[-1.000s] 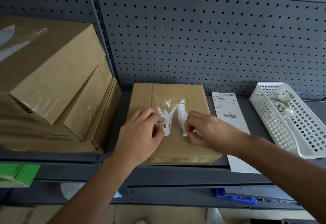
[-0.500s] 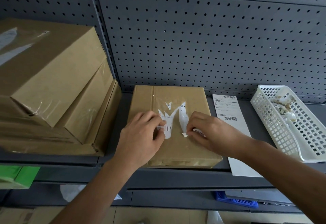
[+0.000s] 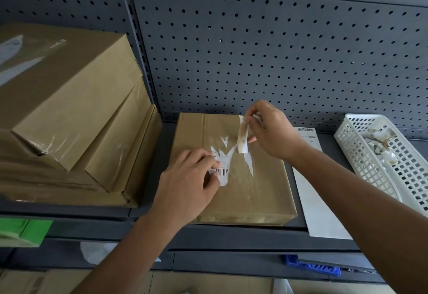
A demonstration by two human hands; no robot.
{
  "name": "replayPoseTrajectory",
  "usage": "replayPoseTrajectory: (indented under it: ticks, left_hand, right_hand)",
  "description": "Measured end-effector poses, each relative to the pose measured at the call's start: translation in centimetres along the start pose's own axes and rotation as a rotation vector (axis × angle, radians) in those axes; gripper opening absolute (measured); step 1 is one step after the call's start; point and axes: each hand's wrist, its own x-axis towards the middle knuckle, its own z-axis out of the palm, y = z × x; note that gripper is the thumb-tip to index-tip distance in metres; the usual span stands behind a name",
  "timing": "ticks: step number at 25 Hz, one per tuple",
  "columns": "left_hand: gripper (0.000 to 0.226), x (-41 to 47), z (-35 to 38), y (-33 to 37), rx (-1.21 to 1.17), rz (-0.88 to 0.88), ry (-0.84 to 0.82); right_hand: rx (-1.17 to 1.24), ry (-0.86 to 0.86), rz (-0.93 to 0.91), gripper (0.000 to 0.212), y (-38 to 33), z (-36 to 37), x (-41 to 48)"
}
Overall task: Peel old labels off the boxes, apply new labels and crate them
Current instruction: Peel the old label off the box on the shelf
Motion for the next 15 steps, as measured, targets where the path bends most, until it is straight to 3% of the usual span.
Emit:
replayPoseTrajectory:
  ticks: [4, 9, 11, 15]
  left_hand:
    - [0.021, 0.0, 0.0, 0.0, 0.001, -0.006, -0.005]
    - [0.020, 0.2, 0.1, 0.0, 0.019, -0.016, -0.006]
    - [0.020, 0.2, 0.0, 0.0, 0.021, -0.018, -0.010]
    - [0.020, 0.2, -0.1, 0.1, -0.006, -0.026, -0.007]
  right_hand:
    - [0.354, 0.081, 0.149, 0.010, -1.1, -0.5, 1.4]
    - [0.709, 0.220, 0.146, 0.010, -2.5, -3.1, 2.5]
    - [0.658, 0.201, 0.149, 0.013, -2.3, -3.8, 2.2]
    - [0.335, 0.027, 0.238, 0.042, -0.8, -2.7, -0.2]
